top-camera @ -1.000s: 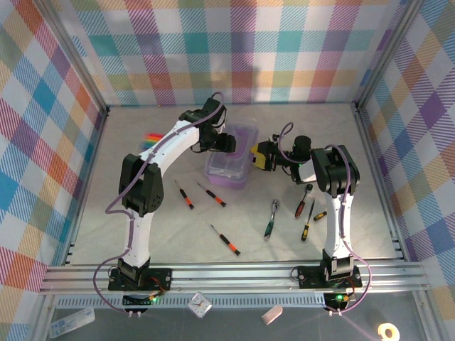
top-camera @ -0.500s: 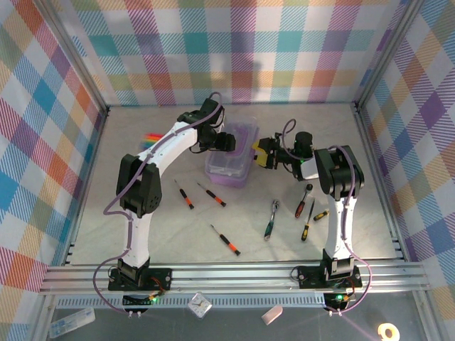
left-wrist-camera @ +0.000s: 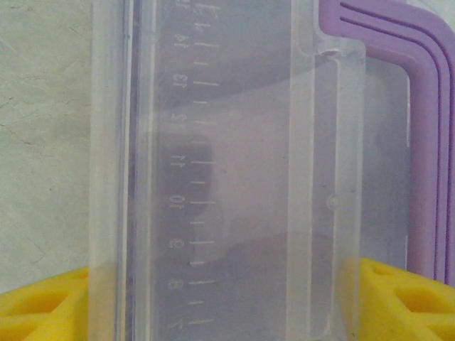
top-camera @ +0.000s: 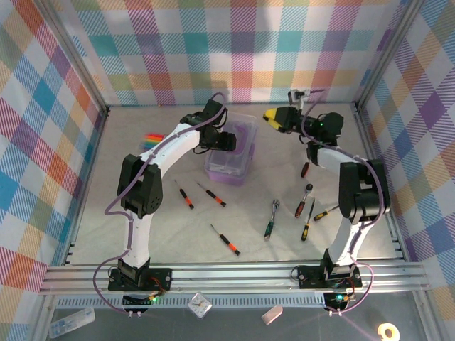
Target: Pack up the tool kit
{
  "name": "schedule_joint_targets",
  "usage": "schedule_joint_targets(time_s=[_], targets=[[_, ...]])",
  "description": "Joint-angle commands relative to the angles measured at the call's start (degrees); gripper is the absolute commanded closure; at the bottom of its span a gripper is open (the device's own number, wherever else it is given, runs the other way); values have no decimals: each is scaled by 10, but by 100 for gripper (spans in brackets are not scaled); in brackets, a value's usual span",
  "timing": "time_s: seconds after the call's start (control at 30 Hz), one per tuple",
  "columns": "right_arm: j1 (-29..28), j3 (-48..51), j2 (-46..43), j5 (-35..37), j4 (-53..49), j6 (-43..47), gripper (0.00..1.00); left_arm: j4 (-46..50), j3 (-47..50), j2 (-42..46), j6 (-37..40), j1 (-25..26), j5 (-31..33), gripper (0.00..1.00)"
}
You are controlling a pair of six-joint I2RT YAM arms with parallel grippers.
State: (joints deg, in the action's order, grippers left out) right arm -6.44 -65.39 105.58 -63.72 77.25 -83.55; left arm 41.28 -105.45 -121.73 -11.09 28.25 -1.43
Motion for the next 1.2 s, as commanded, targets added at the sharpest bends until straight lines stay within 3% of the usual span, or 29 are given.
schedule_joint_targets(time_s=[0.0,0.17,0.23,0.33,0.87,1.03,1.17], targets=[[7,28,41,-18,-45,33,36,165,88,-107,37,-8,89,91],[6,42,42,13,-356,246,33,136,99,-75,47,-23,-50,91],[5,39,63,14,-380,251,32,123,101,-63,43,-36,-107,91],[-1,29,104,13,-385,245,31,135,86,-60,51,-42,-115,91],[-53,3,187,25,-314,198,24,174,53,-72,84,-61,-154,96],[-67,6,218,31,-138,82,24,157,67,-70,61,-57,-180,96],[-78,1,228,30,3,-20,29,148,79,-66,21,-43,-143,96]])
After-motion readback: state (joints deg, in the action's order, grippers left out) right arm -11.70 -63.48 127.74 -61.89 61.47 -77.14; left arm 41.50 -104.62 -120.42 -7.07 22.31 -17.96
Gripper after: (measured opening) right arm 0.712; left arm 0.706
